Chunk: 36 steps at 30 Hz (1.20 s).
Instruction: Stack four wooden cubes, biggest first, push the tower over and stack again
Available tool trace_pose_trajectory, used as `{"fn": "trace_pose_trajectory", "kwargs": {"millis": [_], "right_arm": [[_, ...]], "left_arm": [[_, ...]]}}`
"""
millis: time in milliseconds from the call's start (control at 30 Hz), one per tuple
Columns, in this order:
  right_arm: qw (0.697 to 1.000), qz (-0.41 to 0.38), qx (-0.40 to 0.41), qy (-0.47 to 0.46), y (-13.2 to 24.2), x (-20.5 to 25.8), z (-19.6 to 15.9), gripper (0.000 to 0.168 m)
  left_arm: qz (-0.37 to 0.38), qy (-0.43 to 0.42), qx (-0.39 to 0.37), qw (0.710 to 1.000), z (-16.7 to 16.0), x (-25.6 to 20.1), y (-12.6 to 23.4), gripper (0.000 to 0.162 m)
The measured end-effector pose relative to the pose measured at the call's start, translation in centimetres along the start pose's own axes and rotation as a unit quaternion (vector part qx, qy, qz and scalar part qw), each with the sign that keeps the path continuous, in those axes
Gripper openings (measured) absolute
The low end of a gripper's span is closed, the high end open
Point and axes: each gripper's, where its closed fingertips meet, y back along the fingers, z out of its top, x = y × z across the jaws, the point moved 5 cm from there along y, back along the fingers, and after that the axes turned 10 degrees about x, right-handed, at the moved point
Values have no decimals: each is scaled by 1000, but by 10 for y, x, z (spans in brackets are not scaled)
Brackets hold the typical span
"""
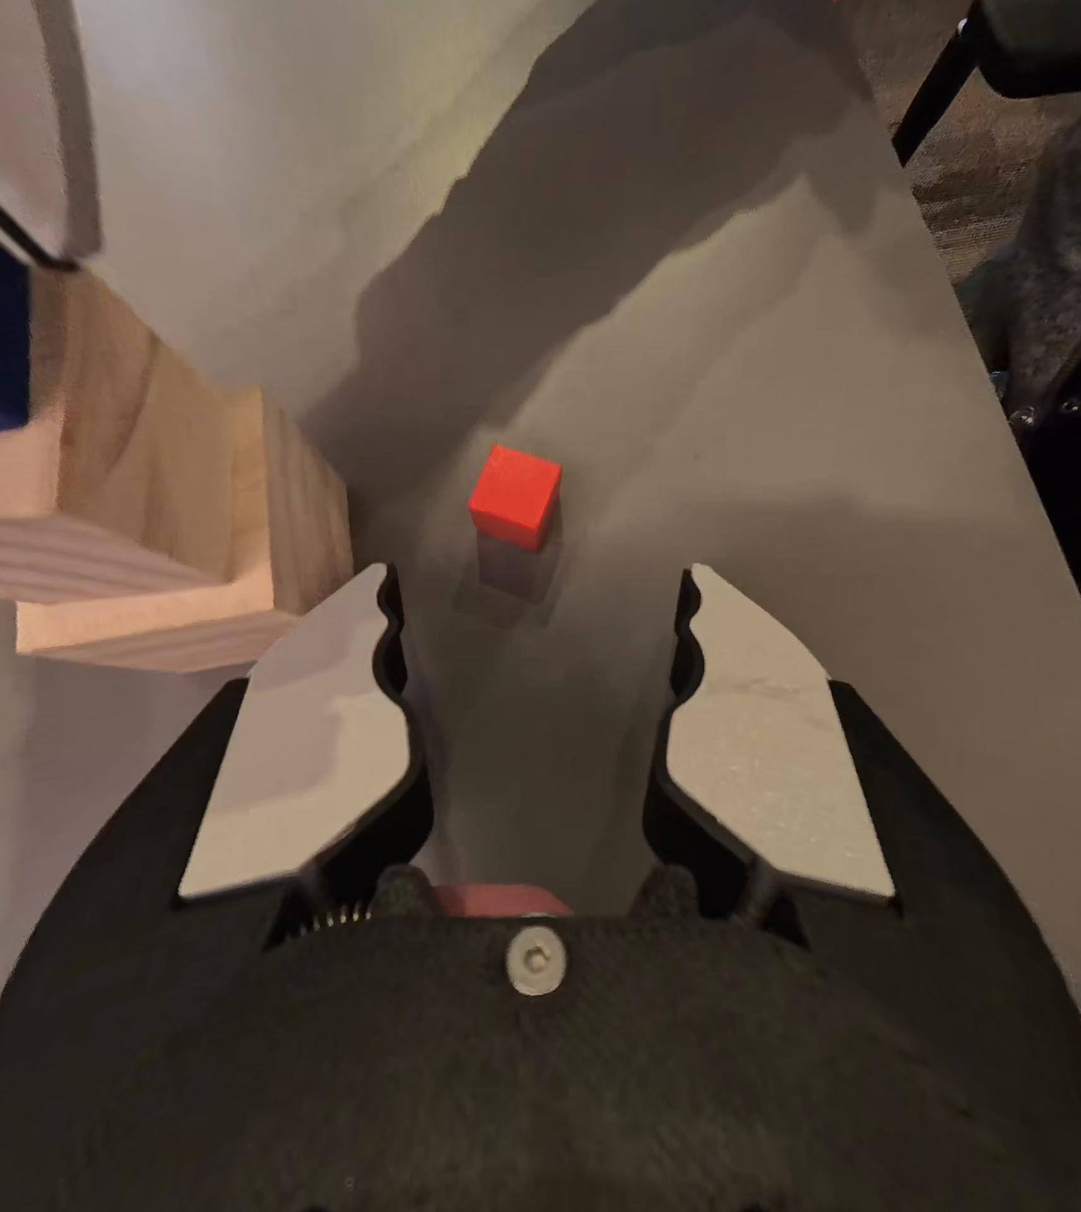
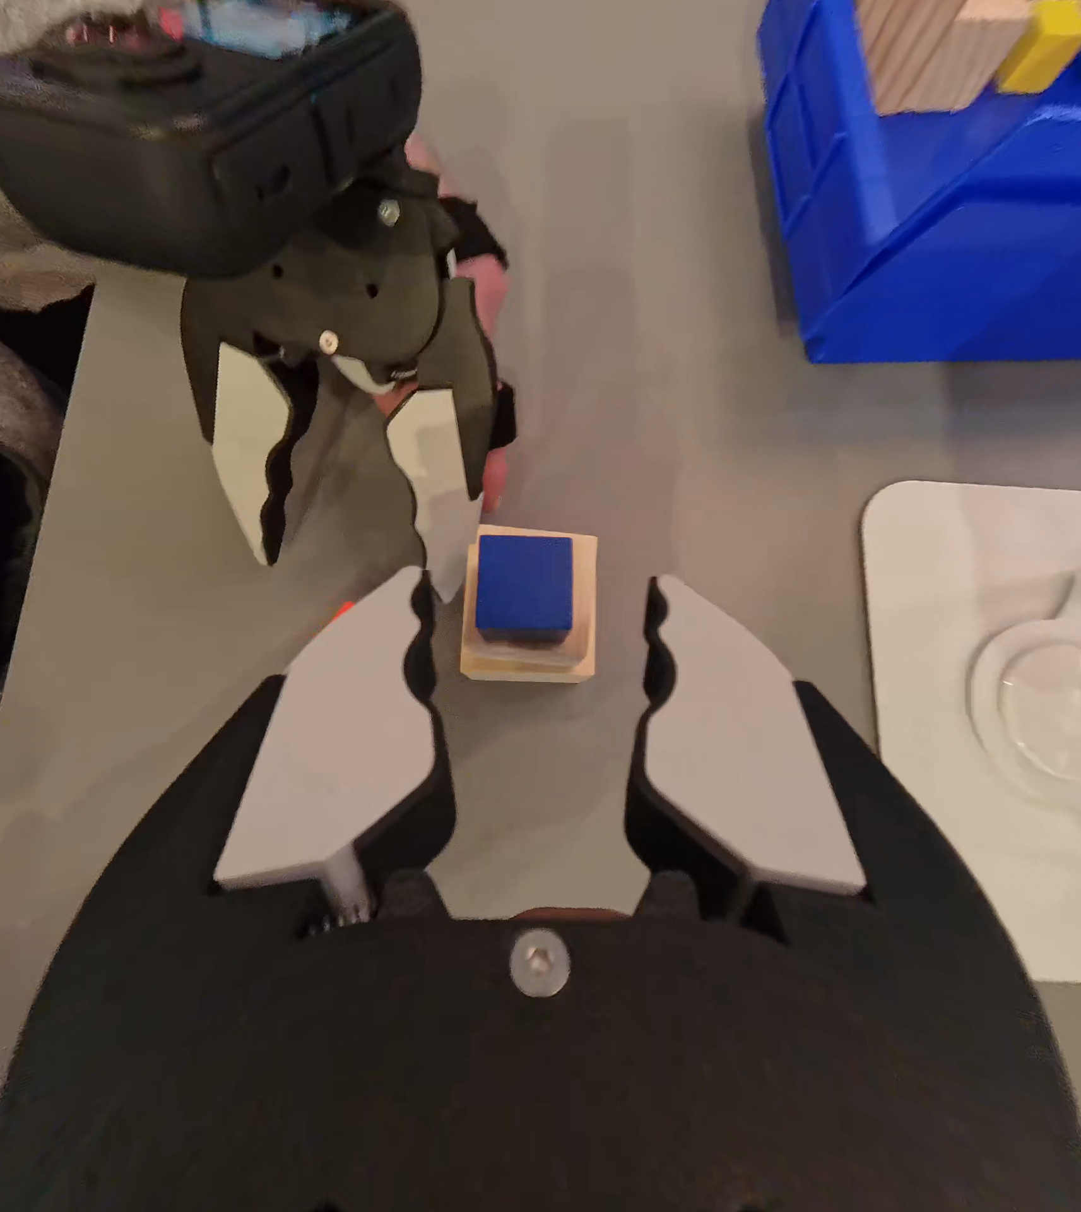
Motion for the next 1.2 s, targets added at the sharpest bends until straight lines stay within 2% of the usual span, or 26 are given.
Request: {"fn": "trace_pose_trajectory", "kwargs": {"millis": [33, 100, 233, 300, 333, 467, 533, 600, 700, 867, 1000, 1033, 1100, 1133, 1200], "right_arm": [[1000, -7, -12, -4, 7, 0, -2, 67], [999, -15, -44, -17, 21, -2, -10, 64], [995, -14, -85, -44, 33, -2, -40, 57], [994, -12, -92, -59, 31, -2, -54, 55], [994, -12, -92, -63, 30, -3, -60, 51], [991, -24, -106, -82, 37, -14, -75, 45], [989, -26, -119, -87, 40, -16, -79, 42], [988, -28, -120, -92, 39, -18, -83, 42], [988, -28, -119, -95, 36, -21, -86, 41], [988, -23, -117, -94, 34, -21, -89, 39], [988, -19, -117, -98, 33, -21, -91, 39], [988, -18, -116, -99, 33, -21, -92, 39], [988, -18, -117, -101, 33, -22, -93, 40], [988, -19, -118, -102, 34, -22, -94, 40], [987, -22, -117, -107, 34, -23, -97, 38]], "left_arm": [[6, -4, -3, 1000, 3, 1, -2, 78], [23, -9, -8, 1000, 10, 3, -6, 75], [34, -20, 9, 999, 16, 6, -18, 48], [23, -19, 9, 1000, 19, 5, -20, 25], [26, -25, 6, 999, 21, 5, -21, 23], [34, -36, -18, 999, 31, 1, -8, 22], [65, -28, -83, 994, 48, 6, 26, 22], [134, 0, -141, 981, 64, 24, 66, 22], [178, 29, -138, 974, 70, 50, 97, 22], [165, 37, -81, 982, 71, 69, 89, 22], [144, 70, -84, 984, 68, 76, 81, 22], [140, 82, -86, 983, 66, 77, 80, 24], [145, 102, -85, 980, 61, 78, 85, 65], [148, 105, -92, 979, 58, 77, 90, 70], [145, 97, -117, 978, 51, 70, 101, 62]]}}
